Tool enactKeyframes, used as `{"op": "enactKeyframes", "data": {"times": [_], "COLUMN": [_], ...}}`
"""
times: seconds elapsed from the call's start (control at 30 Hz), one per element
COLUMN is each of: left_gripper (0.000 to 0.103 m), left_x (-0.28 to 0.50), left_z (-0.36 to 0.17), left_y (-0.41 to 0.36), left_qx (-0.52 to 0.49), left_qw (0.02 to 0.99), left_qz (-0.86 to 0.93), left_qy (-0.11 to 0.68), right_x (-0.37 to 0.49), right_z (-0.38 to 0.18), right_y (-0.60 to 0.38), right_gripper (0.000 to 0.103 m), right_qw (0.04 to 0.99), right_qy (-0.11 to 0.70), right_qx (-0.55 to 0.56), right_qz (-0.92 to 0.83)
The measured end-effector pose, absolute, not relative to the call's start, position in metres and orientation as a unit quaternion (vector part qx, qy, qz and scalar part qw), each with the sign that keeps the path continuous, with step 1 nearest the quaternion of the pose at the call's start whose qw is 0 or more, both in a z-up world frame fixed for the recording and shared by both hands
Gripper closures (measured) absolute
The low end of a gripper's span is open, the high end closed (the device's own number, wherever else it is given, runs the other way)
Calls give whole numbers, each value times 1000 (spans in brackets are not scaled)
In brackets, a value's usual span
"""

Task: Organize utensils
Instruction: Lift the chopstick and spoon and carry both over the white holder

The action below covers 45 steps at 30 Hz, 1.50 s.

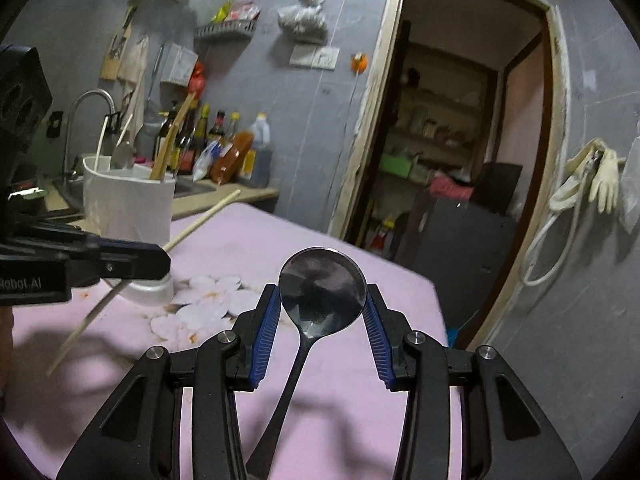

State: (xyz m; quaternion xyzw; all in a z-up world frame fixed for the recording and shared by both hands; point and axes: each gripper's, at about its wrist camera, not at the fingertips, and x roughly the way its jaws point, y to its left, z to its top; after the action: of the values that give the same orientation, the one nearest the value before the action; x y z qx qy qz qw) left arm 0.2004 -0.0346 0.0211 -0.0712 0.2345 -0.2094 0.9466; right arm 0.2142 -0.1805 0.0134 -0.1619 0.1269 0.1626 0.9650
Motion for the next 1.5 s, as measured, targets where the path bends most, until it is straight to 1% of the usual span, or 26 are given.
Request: {"op": "enactKeyframes", "data": {"times": [0.57, 0.93, 1.1, 1.23, 1.5], "left_gripper": [100, 100, 100, 100, 100], "left_x": [186, 186, 196, 211, 237], "left_z": [45, 80, 106, 119, 117], "left_y": [-20, 5, 36, 76, 145], "left_qx": [-71, -62, -70, -105, -174], "left_qw": [960, 973, 977, 979, 978], "left_qz": [-208, -193, -183, -157, -84], "left_qy": [173, 109, 86, 81, 81], "right_x": [195, 186, 186, 189, 193], "right_z": [40, 71, 94, 116, 157], "right_y": [-171, -156, -142, -130, -97], "right_gripper": [64, 64, 64, 64, 64], "right_qw": [970, 969, 967, 964, 953], "right_qy": [59, 12, -12, -29, -65], "right_qx": [-178, -176, -164, -138, -92], "right_qz": [154, 174, 197, 226, 280]}}
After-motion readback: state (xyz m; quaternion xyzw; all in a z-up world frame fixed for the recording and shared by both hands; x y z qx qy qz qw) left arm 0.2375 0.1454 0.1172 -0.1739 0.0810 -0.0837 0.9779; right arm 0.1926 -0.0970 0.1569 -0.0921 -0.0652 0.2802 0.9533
